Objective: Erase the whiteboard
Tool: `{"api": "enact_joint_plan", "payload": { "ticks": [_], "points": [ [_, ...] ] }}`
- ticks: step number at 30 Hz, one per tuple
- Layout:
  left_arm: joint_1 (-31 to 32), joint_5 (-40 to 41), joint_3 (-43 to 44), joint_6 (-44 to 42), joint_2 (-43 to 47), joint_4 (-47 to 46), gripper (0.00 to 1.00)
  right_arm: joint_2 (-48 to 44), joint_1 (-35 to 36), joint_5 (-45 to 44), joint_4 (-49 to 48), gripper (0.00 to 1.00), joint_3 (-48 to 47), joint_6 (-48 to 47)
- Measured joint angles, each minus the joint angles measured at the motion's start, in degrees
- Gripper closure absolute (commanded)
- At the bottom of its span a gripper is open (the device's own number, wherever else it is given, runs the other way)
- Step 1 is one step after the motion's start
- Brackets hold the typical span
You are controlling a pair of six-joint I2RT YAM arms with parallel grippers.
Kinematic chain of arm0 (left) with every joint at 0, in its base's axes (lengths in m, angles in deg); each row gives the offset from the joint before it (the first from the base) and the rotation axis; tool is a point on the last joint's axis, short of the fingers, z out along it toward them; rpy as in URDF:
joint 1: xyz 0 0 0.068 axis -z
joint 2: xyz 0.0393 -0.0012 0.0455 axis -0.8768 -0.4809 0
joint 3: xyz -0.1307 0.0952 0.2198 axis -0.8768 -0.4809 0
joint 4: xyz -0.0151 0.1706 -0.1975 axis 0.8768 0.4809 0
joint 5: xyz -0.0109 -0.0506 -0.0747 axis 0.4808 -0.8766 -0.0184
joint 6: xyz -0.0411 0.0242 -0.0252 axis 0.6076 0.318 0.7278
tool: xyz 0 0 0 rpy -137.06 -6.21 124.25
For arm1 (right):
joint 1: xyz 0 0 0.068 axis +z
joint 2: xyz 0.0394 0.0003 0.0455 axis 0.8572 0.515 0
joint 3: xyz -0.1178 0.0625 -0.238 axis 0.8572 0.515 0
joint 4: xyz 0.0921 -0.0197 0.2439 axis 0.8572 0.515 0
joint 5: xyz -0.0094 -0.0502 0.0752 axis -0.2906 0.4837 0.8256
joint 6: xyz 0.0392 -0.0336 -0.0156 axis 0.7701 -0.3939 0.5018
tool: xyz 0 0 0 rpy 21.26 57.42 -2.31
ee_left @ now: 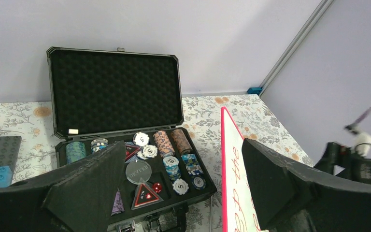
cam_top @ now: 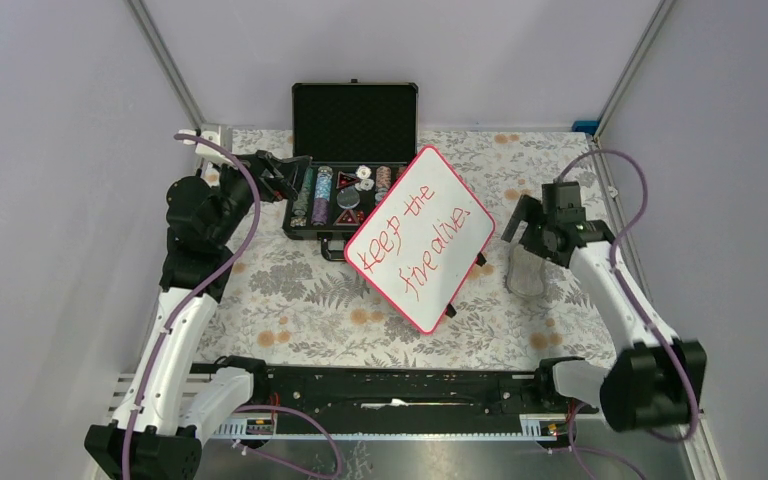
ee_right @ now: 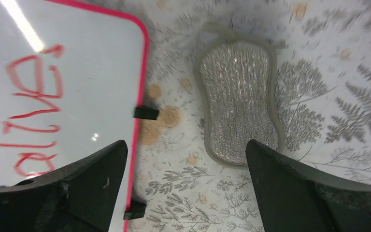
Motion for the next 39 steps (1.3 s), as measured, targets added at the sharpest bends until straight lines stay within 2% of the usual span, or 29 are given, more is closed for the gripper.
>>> {"api": "enact_joint_plan", "payload": {
  "ticks": [5,10,17,23,26,28,31,35,39],
  "points": [
    [0.02,0.0,0.0,0.13,-0.09,-0.02,0.01,9.84,-4.44,7.04,-1.31,0.05,5.25,2.38],
    [0.02,-0.13,0.0,0.57,-0.11,-0.02,0.01,16.39,-4.59,6.62,-4.13,0.25,6.1,2.29],
    [0.02,-0.26,0.0,1.14,-0.52,-0.04,0.01,28.41,-3.54,1.73,-4.66,0.23,0.76,0.31],
    [0.02,-0.7,0.0,1.73,-1.6,0.02,0.01,32.54,-2.64,-2.05,-4.57,0.25,-3.17,-0.96],
    [0.02,-0.87,0.0,1.97,-1.6,-0.04,0.01,33.57,-1.25,-4.46,-4.31,0.31,-3.85,-1.49],
    [0.02,-0.98,0.0,2.1,-1.6,-0.02,0.01,34.38,-0.72,-5.99,-4.04,0.4,-4.17,-1.86],
    [0.02,-1.09,0.0,2.14,-1.6,-0.07,0.01,35.93,-0.48,-7.21,-3.48,0.72,-5.55,-2.49],
    [0.02,-1.11,0.0,2.23,-1.62,-0.07,0.01,37.66,-0.33,-7.82,-2.47,0.97,-7.48,-3.78],
    [0.02,-1.11,0.0,2.67,-1.73,-0.31,0.01,35.39,0.0,-8.59,-4.5,1.0,-5.25,-4.46]
  ]
}}
